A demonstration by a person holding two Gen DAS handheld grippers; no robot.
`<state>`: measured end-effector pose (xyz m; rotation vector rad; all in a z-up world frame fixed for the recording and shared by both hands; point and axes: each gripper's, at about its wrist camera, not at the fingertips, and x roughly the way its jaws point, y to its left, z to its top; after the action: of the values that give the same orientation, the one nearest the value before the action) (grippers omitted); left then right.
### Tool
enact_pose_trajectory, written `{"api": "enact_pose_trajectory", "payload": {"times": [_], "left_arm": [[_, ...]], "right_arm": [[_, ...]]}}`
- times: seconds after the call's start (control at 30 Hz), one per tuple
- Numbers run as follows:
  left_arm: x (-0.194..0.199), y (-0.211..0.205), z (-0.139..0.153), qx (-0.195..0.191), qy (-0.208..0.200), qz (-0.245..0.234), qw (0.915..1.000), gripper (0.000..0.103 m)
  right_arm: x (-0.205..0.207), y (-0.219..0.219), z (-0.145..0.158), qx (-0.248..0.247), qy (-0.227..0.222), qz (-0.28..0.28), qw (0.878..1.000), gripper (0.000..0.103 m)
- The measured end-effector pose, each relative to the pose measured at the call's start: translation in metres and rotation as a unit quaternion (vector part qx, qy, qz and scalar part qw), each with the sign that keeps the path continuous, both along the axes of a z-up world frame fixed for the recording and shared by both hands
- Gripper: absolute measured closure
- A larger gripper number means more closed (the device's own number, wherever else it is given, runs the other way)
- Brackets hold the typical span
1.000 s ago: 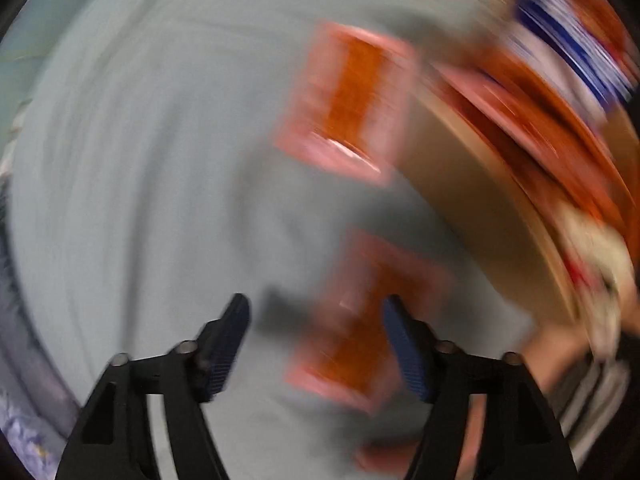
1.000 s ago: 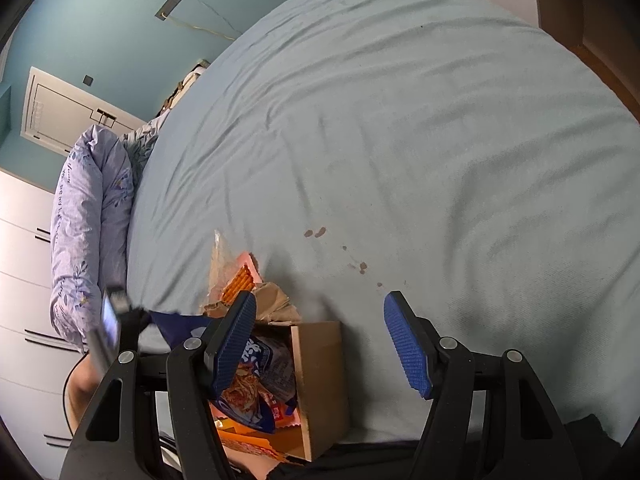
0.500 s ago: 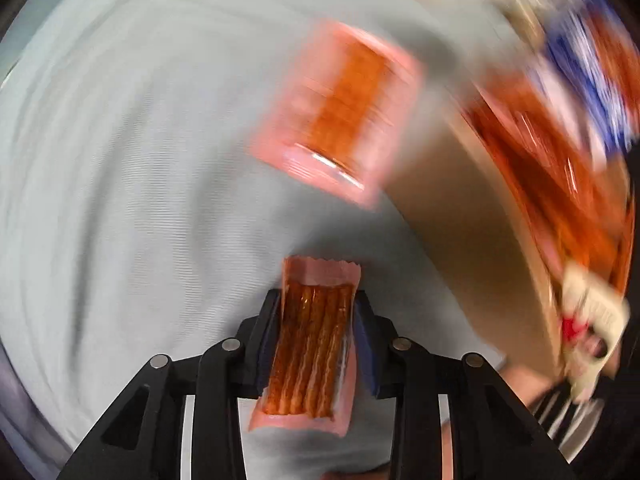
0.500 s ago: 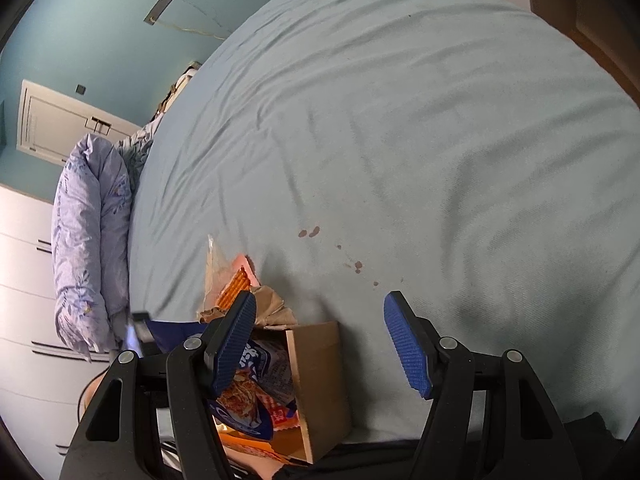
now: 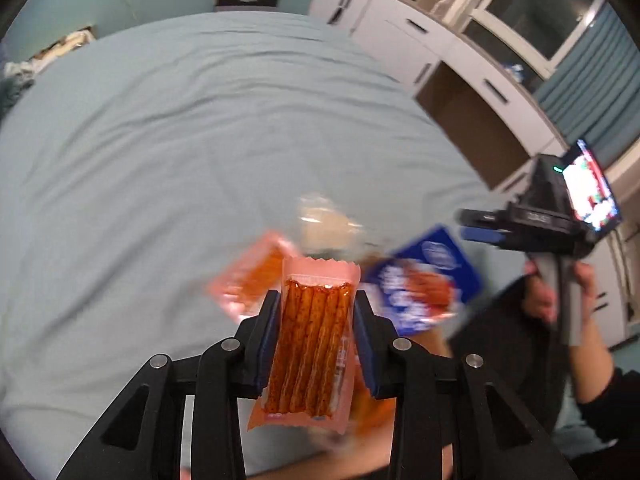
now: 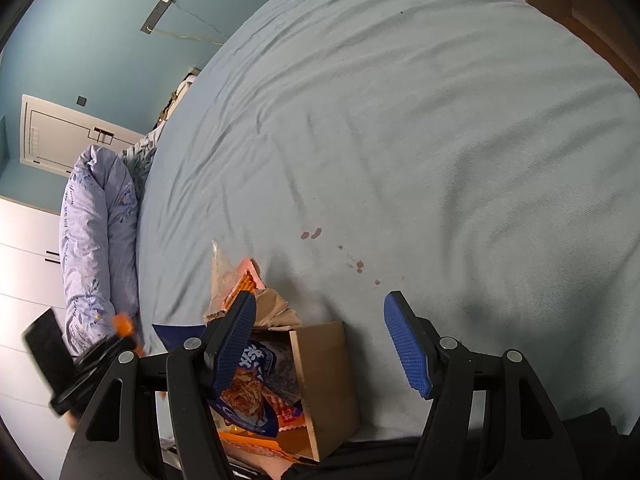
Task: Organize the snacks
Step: 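Lower the pink packet into the box and open the left gripper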
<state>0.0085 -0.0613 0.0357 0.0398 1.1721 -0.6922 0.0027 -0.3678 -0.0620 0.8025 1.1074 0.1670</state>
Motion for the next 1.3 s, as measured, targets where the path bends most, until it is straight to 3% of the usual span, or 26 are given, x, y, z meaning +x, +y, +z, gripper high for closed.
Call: {"api": "enact_pose_trajectory", "payload": {"times": [0.1,0.17,0.23,0.33,0.47,0.7,0.83,1.07,1.2,1.3], "left_arm": [[-0.033,-0.037,-0.019,0.028,0.005,-0.007,0.9996,0.053],[-0.055,-0.052,-0.011,0.053,0.006,-0.007,0.9985,0.031],[-0.070,-0.037,-0.004,0.062,-0.004,-0.008,0.9981,0.027],[-0.063,-0.010,-0.007,0.079,-0.053,0.020,0.9953,0.020],[-0.083,0.009,0.002,0.119,-0.122,0.086,0.9816,0.002],[-0.114,0.008,0.002,0.178,-0.175,0.078,0.9651,0.001],[-0.108,-0.001,-0.007,0.218,-0.203,0.061,0.9528,0.001],[-0.101,0.001,-0.005,0.223,-0.229,0.067,0.9452,0.001],[-0.101,0.003,-0.005,0.243,-0.256,0.075,0.9328,0.001],[-0.098,0.004,-0.003,0.242,-0.257,0.080,0.9323,0.001]], "right_arm": [[0.000,0.004,0.003,-0.005,-0.003,0.007,1.000,0.037],[-0.002,0.007,0.009,-0.008,-0.013,0.012,1.000,0.037],[-0.007,0.013,0.018,-0.009,-0.040,0.027,0.999,0.037],[-0.019,0.025,0.031,-0.026,-0.074,0.053,0.996,0.037],[-0.045,0.048,0.049,-0.086,-0.123,0.092,0.984,0.037],[-0.068,0.084,0.048,-0.137,-0.150,0.132,0.970,0.037],[-0.066,0.094,0.051,-0.164,-0.156,0.136,0.964,0.037],[-0.073,0.111,0.054,-0.196,-0.177,0.143,0.954,0.037],[-0.079,0.123,0.053,-0.224,-0.185,0.158,0.944,0.037],[-0.080,0.133,0.052,-0.240,-0.187,0.167,0.938,0.037]]}}
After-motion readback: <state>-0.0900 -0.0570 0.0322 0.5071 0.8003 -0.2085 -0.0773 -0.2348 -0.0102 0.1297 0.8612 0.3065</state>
